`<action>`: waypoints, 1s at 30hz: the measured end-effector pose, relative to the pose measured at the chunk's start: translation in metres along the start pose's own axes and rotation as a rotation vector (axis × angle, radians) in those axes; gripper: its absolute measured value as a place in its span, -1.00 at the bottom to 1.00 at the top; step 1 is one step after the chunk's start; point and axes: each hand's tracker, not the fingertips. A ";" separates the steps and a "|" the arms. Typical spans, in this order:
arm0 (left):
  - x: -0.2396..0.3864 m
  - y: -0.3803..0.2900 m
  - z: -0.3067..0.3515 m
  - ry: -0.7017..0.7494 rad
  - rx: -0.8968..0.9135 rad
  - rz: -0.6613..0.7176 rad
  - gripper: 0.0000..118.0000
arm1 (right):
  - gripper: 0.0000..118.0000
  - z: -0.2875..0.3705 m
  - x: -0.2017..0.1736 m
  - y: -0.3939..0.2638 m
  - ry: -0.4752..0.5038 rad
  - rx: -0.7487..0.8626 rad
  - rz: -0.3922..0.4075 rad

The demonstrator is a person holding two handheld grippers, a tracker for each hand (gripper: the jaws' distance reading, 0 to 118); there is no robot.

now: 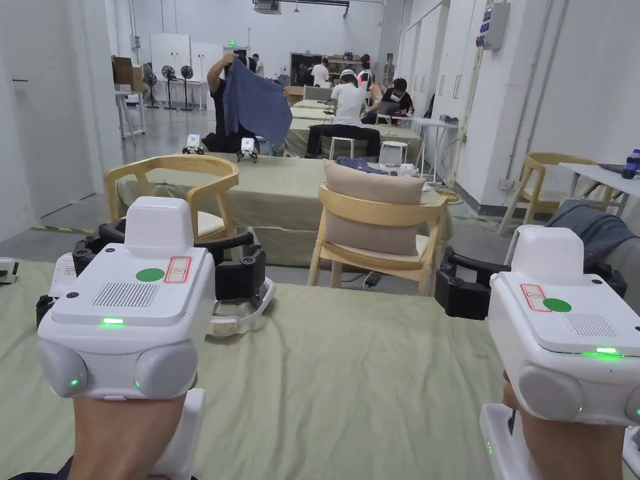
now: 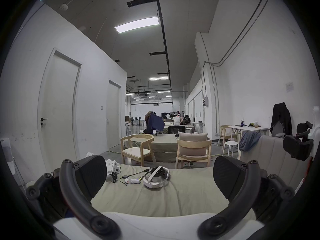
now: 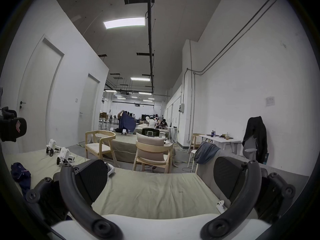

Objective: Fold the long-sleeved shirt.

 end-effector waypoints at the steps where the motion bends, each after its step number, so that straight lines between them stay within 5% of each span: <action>1: 0.000 0.000 0.000 0.003 0.000 -0.001 0.88 | 1.00 0.000 0.000 0.000 -0.002 0.000 0.001; 16: 0.005 -0.003 -0.001 -0.024 -0.014 -0.013 0.88 | 1.00 0.003 -0.004 -0.004 -0.004 0.016 0.082; 30: 0.007 -0.004 0.003 -0.016 0.009 -0.016 0.88 | 1.00 0.002 0.001 -0.006 0.010 -0.007 0.027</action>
